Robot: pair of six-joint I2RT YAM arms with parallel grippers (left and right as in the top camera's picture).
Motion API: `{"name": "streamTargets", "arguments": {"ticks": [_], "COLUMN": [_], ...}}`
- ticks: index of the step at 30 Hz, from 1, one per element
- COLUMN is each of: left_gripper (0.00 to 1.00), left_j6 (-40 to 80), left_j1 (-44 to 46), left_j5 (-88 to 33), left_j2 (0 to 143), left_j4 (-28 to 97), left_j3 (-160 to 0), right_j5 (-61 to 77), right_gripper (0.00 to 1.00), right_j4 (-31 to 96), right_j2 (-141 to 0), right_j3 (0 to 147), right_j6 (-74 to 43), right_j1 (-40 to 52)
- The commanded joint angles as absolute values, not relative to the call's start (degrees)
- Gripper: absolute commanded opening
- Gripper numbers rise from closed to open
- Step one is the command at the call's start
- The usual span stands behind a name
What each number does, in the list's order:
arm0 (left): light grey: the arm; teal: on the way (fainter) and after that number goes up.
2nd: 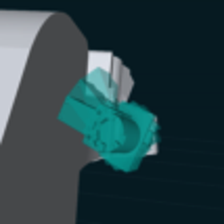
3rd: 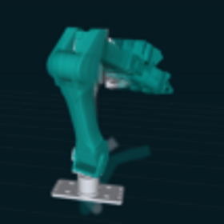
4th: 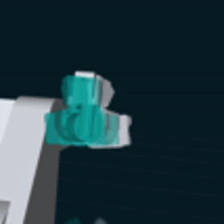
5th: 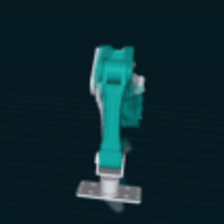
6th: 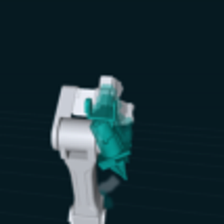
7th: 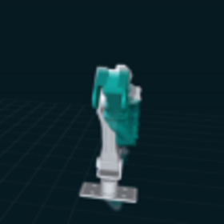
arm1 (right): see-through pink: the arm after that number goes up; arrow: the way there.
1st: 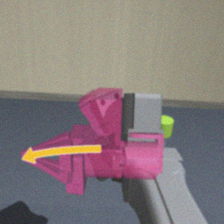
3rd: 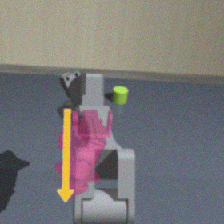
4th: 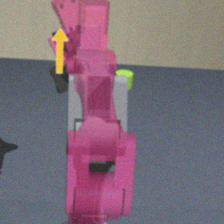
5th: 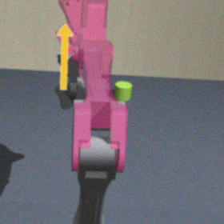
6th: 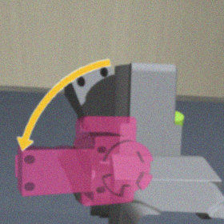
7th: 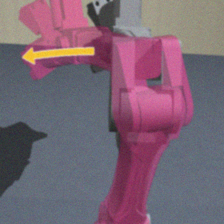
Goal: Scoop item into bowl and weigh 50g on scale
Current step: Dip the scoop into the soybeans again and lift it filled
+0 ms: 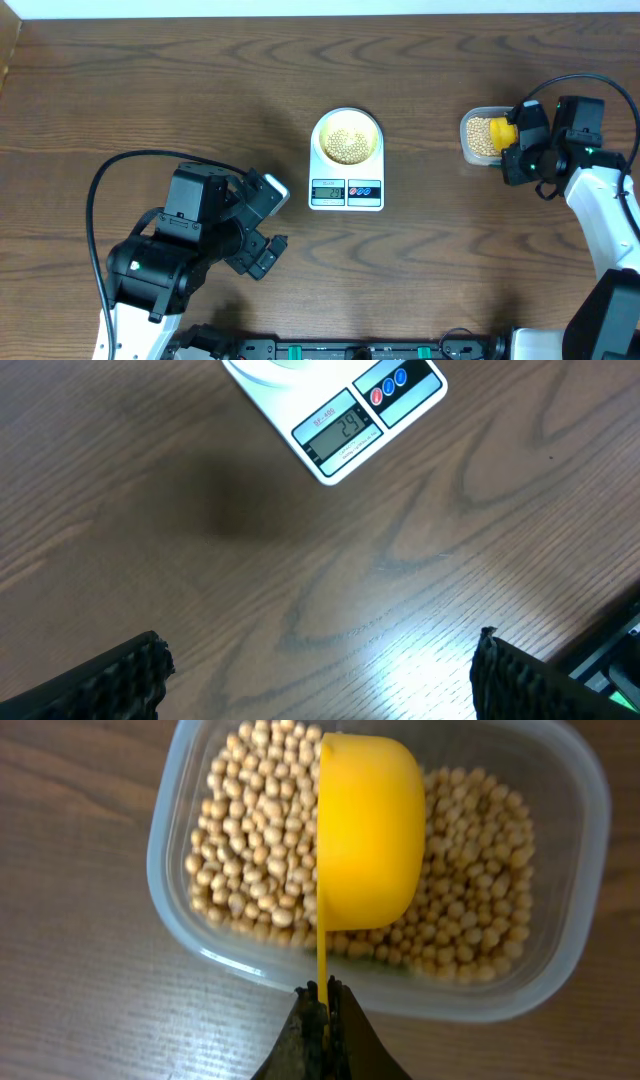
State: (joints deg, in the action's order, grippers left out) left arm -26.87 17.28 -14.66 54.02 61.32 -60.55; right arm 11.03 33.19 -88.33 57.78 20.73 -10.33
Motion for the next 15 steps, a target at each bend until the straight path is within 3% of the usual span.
{"name": "streamTargets", "arguments": {"ticks": [1,6,15], "left_gripper": [0.98,0.98,0.98], "left_j6": [-27.20,-27.20,-27.18], "left_j1": [16.95,16.95,16.95], "left_j5": [-14.28,-14.28,-14.28], "left_j2": [54.24,54.24,54.24], "left_j4": [61.45,61.45,61.45], "left_j3": [-62.39,-62.37,-62.39], "right_j5": [12.29,19.55,20.05], "right_gripper": [0.01,0.01,0.01], "right_j4": [34.57,34.68,36.71], "right_j2": [-89.49,-89.69,-90.91], "right_j3": [57.63,57.63,57.63], "right_j6": [21.52,21.45,21.43], "right_j1": [-10.44,-10.41,-10.46]}}
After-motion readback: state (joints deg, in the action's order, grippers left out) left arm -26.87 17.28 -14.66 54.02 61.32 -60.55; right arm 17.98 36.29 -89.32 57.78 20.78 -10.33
